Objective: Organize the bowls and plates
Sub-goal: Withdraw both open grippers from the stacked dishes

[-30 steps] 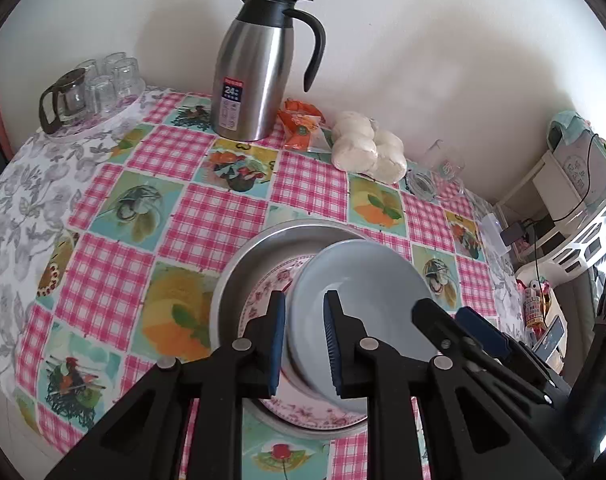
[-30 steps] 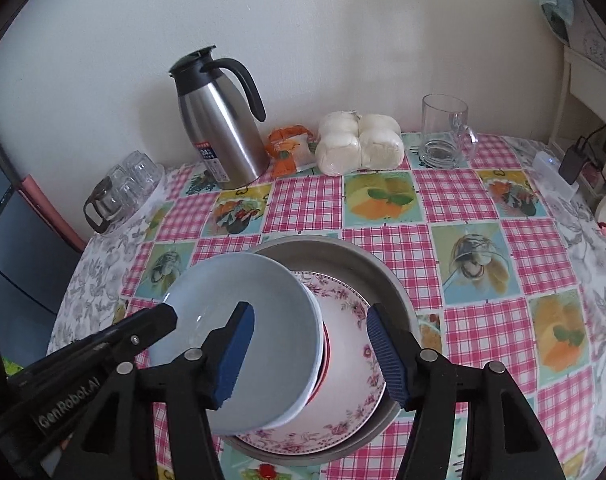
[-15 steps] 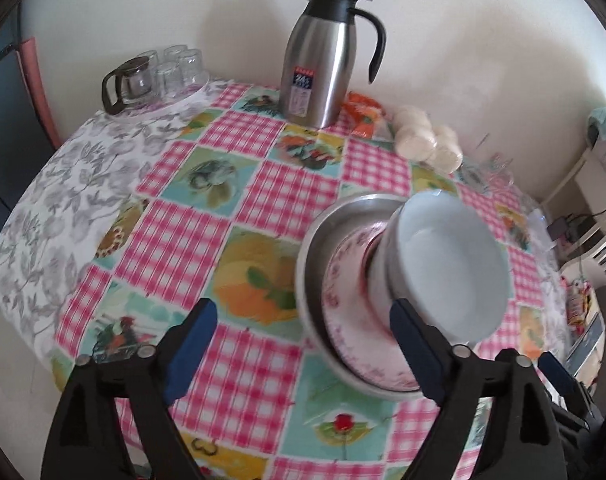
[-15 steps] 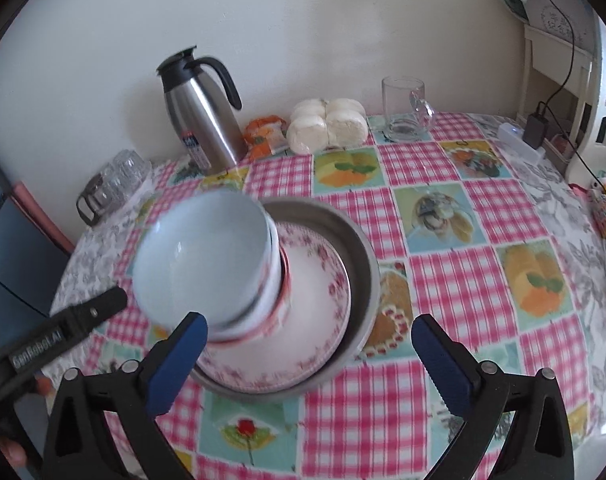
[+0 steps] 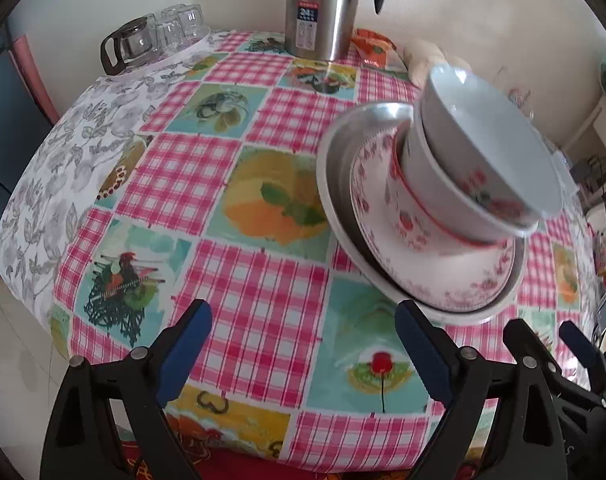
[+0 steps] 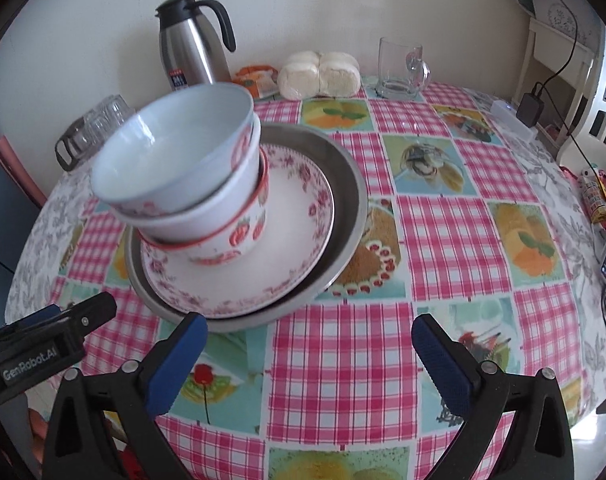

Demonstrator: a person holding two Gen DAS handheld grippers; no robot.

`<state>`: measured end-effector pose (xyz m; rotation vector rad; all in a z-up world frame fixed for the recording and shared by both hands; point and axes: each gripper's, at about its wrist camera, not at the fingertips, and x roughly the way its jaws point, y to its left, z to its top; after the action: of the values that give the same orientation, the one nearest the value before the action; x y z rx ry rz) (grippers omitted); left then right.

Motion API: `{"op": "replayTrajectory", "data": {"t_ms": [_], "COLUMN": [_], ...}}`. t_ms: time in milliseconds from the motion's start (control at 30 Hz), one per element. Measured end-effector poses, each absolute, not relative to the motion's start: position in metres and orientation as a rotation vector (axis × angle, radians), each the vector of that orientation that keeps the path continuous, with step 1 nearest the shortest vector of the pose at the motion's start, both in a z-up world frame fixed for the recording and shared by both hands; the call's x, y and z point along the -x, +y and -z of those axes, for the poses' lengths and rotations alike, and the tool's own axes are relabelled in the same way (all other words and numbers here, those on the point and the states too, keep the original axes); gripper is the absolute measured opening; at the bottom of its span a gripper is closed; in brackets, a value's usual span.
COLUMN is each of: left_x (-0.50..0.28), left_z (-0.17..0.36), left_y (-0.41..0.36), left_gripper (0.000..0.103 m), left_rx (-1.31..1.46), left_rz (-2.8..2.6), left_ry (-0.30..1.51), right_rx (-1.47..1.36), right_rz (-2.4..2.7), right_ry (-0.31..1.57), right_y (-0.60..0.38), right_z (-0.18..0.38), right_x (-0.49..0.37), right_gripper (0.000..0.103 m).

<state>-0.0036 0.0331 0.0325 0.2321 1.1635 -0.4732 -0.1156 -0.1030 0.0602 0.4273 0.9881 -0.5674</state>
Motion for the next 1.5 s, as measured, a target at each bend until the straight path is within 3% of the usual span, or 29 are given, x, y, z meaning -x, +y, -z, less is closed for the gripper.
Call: {"op": "replayTrajectory", "data": {"t_ms": [1500], "left_x": [0.007], "left_z": [-0.021], "left_y": [0.028], "left_gripper": [0.093], "left_rx": [-0.311], "left_rz": [0.449], "left_ry": [1.194], "right_rx": [-0.441], "right_rz": [0.619], "right_ry": [1.052], "right_y": [-0.112], "right_z": [-0.046], "right_x": [0.128], "right_gripper": [0.103]}}
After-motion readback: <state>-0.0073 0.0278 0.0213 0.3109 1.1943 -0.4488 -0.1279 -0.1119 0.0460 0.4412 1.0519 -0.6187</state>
